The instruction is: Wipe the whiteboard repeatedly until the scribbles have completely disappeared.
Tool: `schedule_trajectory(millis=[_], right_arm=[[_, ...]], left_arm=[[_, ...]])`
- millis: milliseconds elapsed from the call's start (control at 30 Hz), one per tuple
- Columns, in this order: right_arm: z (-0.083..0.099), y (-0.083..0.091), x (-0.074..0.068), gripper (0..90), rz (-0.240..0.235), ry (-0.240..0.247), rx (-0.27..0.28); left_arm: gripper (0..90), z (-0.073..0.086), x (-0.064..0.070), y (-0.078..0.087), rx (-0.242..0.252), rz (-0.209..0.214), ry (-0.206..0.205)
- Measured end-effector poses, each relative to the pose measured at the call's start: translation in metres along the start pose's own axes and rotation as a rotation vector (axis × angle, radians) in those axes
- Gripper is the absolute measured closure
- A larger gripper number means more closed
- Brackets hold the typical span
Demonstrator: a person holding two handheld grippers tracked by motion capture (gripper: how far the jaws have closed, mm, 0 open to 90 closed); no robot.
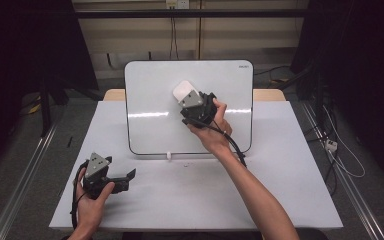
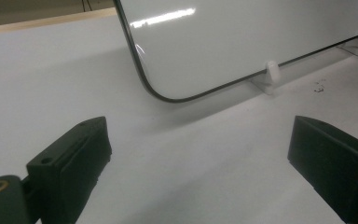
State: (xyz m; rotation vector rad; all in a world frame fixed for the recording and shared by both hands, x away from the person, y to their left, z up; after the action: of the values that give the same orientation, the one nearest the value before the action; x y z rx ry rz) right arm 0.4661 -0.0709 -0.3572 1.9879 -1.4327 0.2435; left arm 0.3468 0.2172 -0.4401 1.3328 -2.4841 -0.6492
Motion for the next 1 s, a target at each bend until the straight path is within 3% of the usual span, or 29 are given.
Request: schedule_trajectory(millis=[200,333,400,467,767,1000], right_arm=[[0.014,0.005,-0.031,31.5,-0.053,0.082,0.006],[0.018,0.006,-0.04,31.5,-0.057,0.085,0.008],[0.021,0.008,-0.05,31.5,-0.073,0.121,0.0],[0.022,0.008,-0.055,31.5,-0.081,0.118,0.004],[0.024,0.009,-0.089,31.5,-0.118,0.191,0.008],[0.023,0.008,-0.094,31.5,-0.121,0.198,0.006]], left_arm=[[5.5,0.0,0.0,-0.001,-0.005,-0.002,-0.001],[5.5,0.0,0.003,-0.003,-0.006,0.004,-0.01],[5.5,0.0,0.003,-0.003,-0.007,0.005,-0.012],[5.5,0.0,0.003,-0.004,-0.013,0.003,-0.013],[5.9,0.0,0.003,-0.004,-0.015,0.005,-0.012],[5.9,0.0,0.003,-0.005,-0.014,0.006,-0.011]])
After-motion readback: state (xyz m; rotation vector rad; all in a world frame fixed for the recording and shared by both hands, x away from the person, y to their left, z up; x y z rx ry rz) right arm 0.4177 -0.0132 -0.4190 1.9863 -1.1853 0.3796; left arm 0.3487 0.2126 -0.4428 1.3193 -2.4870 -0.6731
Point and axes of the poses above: each handheld gripper's, and its own axes: y roughly backward along the jaws, z roughly out of its underside, x roughly to its right, the point moved 2 cm from there along -y, roughly forward along the jaws, and after that the axes turned 1 degree about -y, right-handed, at the moved point
